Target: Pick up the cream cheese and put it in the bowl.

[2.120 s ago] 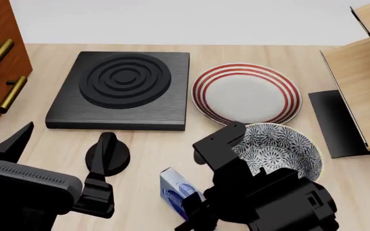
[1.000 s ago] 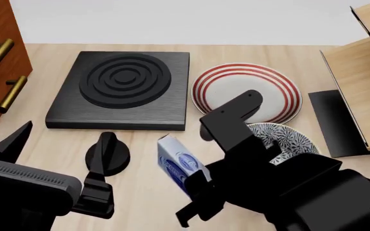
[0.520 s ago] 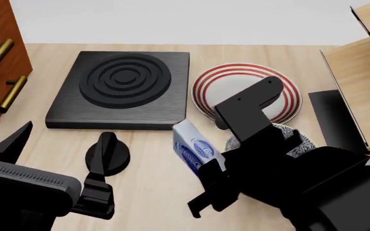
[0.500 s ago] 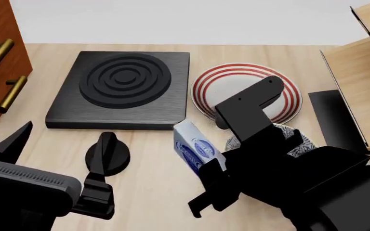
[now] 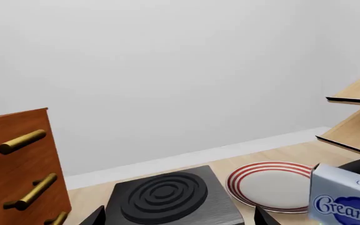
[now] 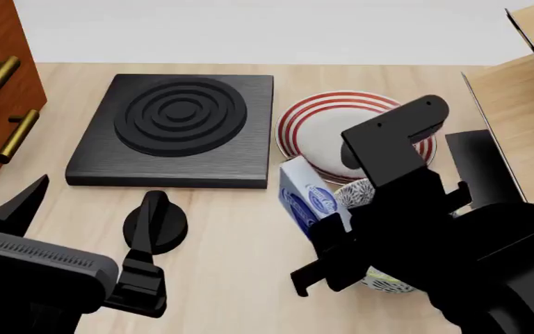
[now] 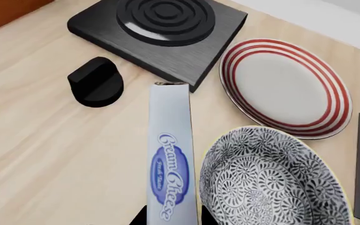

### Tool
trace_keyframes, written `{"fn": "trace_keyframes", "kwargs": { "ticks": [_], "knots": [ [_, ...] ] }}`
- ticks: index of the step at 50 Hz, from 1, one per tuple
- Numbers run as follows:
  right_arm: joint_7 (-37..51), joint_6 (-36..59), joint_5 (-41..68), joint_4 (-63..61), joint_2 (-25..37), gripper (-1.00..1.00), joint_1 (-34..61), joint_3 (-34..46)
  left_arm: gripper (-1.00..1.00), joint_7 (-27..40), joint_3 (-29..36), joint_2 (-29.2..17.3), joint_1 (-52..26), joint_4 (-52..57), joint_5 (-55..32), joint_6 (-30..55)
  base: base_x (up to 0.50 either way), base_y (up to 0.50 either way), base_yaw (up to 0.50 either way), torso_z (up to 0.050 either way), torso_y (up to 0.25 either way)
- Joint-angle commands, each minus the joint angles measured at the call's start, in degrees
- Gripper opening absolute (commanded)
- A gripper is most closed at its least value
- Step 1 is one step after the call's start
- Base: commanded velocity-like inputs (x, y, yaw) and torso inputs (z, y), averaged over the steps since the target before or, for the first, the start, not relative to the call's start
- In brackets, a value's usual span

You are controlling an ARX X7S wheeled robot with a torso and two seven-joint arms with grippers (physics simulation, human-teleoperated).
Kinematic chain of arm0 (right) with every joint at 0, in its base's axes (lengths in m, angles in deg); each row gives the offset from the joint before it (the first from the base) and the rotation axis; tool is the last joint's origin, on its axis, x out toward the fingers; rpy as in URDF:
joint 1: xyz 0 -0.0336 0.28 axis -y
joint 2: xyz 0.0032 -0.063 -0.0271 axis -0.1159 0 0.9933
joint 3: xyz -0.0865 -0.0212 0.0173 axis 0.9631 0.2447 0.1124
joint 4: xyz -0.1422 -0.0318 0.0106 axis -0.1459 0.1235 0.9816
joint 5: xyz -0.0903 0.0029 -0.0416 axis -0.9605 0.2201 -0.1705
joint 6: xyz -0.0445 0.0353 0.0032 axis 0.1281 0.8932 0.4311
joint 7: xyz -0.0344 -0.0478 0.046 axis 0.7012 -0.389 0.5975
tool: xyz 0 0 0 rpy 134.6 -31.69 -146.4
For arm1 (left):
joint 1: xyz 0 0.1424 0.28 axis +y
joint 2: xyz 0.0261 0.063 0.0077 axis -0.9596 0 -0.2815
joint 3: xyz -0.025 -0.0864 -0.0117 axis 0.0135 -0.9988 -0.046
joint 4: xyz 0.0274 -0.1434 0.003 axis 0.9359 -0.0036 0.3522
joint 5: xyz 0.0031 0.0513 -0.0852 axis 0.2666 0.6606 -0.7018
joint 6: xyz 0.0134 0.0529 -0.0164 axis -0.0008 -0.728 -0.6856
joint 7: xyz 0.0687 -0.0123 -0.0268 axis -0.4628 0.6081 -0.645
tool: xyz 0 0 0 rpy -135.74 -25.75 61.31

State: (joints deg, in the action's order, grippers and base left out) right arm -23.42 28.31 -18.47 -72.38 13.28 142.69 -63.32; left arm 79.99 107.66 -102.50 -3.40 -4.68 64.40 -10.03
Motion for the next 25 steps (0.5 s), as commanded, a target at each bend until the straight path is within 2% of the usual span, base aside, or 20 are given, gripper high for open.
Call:
{"fn": "trace_keyframes", "kwargs": {
  "ticks": [1,11,25],
  "knots": [
    [9.1,2.1,9.5,2.7,1.5,-1.0,2.1,-3.0,1.0,0.0,0.1,-0.1,-0.4,-0.3,-0.4,-0.1,0.0,0.0,0.0,0.0,0.0],
    [20.7,1.8,22.6,5.7,4.6,-1.0,3.3,-3.4,1.0,0.1,0.3,-0.1,-0.6,-0.3,-0.7,-0.1,0.0,0.0,0.0,0.0,0.001],
    [28.2,1.0,32.5,8.6,8.0,-1.0,3.8,-2.5,1.0,0.4,0.6,-0.2,-0.9,-0.8,-0.9,-0.2,0.0,0.0,0.0,0.0,0.0]
  ]
}}
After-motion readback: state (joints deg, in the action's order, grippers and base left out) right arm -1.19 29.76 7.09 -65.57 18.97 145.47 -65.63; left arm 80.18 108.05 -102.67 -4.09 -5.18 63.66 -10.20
